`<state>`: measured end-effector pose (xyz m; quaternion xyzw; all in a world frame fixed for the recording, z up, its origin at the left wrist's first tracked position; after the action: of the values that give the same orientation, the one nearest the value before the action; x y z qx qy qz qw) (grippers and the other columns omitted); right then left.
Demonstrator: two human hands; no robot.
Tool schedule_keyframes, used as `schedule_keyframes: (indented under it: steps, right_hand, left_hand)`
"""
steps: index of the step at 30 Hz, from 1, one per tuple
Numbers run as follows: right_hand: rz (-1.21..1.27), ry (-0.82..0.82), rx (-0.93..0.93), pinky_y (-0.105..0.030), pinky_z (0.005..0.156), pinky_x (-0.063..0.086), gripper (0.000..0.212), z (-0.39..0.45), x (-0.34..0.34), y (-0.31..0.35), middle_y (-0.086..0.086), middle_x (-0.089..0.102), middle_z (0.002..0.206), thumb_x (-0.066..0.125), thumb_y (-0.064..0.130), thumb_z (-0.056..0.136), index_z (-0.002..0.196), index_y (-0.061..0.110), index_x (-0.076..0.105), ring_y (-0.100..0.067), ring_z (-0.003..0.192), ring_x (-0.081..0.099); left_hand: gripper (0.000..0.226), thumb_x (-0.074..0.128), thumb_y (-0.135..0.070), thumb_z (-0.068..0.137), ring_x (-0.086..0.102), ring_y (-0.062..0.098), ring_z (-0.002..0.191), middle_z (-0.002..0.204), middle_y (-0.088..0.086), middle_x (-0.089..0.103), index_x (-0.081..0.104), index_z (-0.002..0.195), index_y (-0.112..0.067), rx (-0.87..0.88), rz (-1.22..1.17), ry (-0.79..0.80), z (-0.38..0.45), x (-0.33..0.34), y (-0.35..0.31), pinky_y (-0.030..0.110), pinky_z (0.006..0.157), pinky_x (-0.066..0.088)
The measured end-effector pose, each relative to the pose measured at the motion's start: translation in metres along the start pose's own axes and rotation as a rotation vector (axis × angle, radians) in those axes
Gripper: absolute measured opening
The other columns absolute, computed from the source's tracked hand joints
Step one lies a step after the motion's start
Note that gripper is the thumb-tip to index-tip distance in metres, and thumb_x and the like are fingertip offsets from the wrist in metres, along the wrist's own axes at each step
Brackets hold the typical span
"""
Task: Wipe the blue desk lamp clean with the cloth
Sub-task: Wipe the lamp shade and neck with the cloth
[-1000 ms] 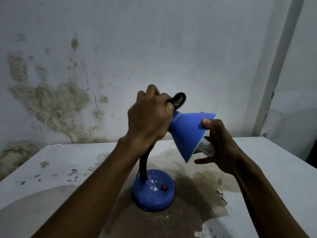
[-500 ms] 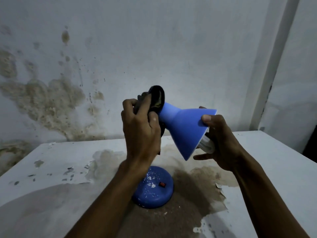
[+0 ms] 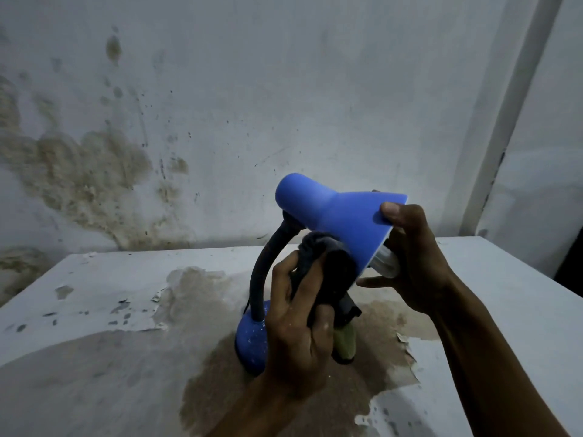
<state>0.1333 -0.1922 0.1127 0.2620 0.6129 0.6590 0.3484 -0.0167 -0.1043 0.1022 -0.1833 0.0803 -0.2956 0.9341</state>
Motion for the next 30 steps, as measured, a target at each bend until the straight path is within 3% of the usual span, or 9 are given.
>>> schedule_keyframes:
  steps: [4,6,8,11,12,16,21,26,30]
  right_hand:
    - [0.044,-0.033,-0.017,-0.06,0.095,0.05,0.092,-0.006,0.002,0.006,-0.014,0.069,0.121,0.059,0.073,0.049,0.131,0.032,0.057,-0.038,0.108,0.066]
    - [0.084,-0.077,-0.046,-0.062,0.091,0.053,0.115,-0.009,0.002,0.009,-0.016,0.062,0.131,0.067,0.07,0.047,0.152,0.039,0.029,-0.045,0.116,0.061]
    - [0.074,-0.147,-0.139,-0.062,0.09,0.054,0.135,-0.015,-0.001,0.016,-0.019,0.048,0.147,0.078,0.065,0.041,0.153,0.051,0.006,-0.044,0.126,0.054]
    - [-0.094,-0.172,-0.294,-0.023,0.085,0.054,0.144,-0.026,0.002,0.023,0.008,0.045,0.14,0.087,0.054,0.031,0.15,0.055,0.006,0.01,0.114,0.055]
    - [-0.143,-0.18,-0.329,-0.017,0.086,0.05,0.143,-0.028,0.004,0.023,0.017,0.045,0.135,0.087,0.051,0.03,0.15,0.053,0.01,0.016,0.112,0.052]
    - [-0.176,-0.245,-0.409,-0.025,0.094,0.047,0.123,-0.024,-0.001,0.018,0.029,0.048,0.131,0.083,0.053,0.038,0.147,0.042,0.028,0.005,0.123,0.049]
    - [-0.082,-0.221,-0.383,-0.052,0.101,0.05,0.112,-0.006,-0.018,0.011,0.016,0.057,0.134,0.082,0.04,0.043,0.145,0.045,0.037,-0.022,0.128,0.054]
    - [-0.066,-0.174,-0.349,-0.068,0.098,0.046,0.102,0.006,-0.026,0.007,-0.001,0.056,0.138,0.084,0.032,0.046,0.139,0.04,0.044,-0.038,0.128,0.052]
    - [-0.051,-0.153,-0.346,-0.069,0.096,0.046,0.1,0.015,-0.029,0.002,-0.005,0.059,0.134,0.083,0.028,0.045,0.137,0.037,0.046,-0.039,0.127,0.052]
  left_hand:
    - [0.045,0.048,0.003,0.087,0.052,-0.011,0.111,0.118,-0.029,0.056,0.055,0.122,-0.025,-0.276,-0.134,-0.12,0.004,0.0,0.023,0.005,0.087,0.041]
    - [0.049,0.049,0.003,0.086,0.056,-0.011,0.102,0.108,-0.039,0.057,0.053,0.116,-0.036,-0.343,-0.172,-0.101,0.006,0.0,0.022,0.005,0.081,0.043]
    - [0.047,0.048,0.001,0.086,0.058,-0.011,0.095,0.101,-0.037,0.059,0.055,0.108,-0.04,-0.379,-0.186,-0.061,0.005,-0.001,0.022,0.004,0.076,0.043]
    - [0.04,0.048,-0.002,0.089,0.061,-0.004,0.089,0.094,-0.028,0.063,0.06,0.1,-0.039,-0.487,-0.202,-0.032,0.003,-0.004,0.033,0.009,0.073,0.046]
    - [0.039,0.048,-0.001,0.092,0.063,-0.001,0.09,0.094,-0.025,0.066,0.063,0.101,-0.036,-0.548,-0.22,-0.013,0.003,-0.003,0.039,0.013,0.075,0.05]
    - [0.033,0.044,-0.001,0.096,0.07,0.019,0.091,0.093,-0.001,0.075,0.071,0.101,-0.02,-0.848,-0.37,0.102,0.003,0.02,0.057,0.039,0.082,0.058]
    - [0.027,0.047,-0.008,0.097,0.071,0.015,0.085,0.084,-0.001,0.075,0.071,0.095,-0.02,-0.99,-0.413,0.138,-0.013,0.034,0.042,0.025,0.073,0.057]
    - [0.022,0.048,-0.009,0.091,0.066,0.041,0.095,0.09,0.02,0.072,0.07,0.087,-0.009,-1.151,-0.515,0.095,-0.005,0.044,0.059,0.053,0.085,0.053]
    - [0.021,0.047,-0.01,0.088,0.066,0.035,0.088,0.093,0.018,0.071,0.067,0.096,-0.009,-1.27,-0.671,0.038,0.01,0.055,0.088,0.047,0.085,0.053]
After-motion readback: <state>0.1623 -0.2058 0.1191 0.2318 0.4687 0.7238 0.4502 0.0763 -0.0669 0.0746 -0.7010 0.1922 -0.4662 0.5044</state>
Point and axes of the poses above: each hand's wrist, its own z-axis towards the middle knuckle, its own x-axis out of the palm, y = z × x, the point moved 8 cm from there along z, towards the middle knuckle
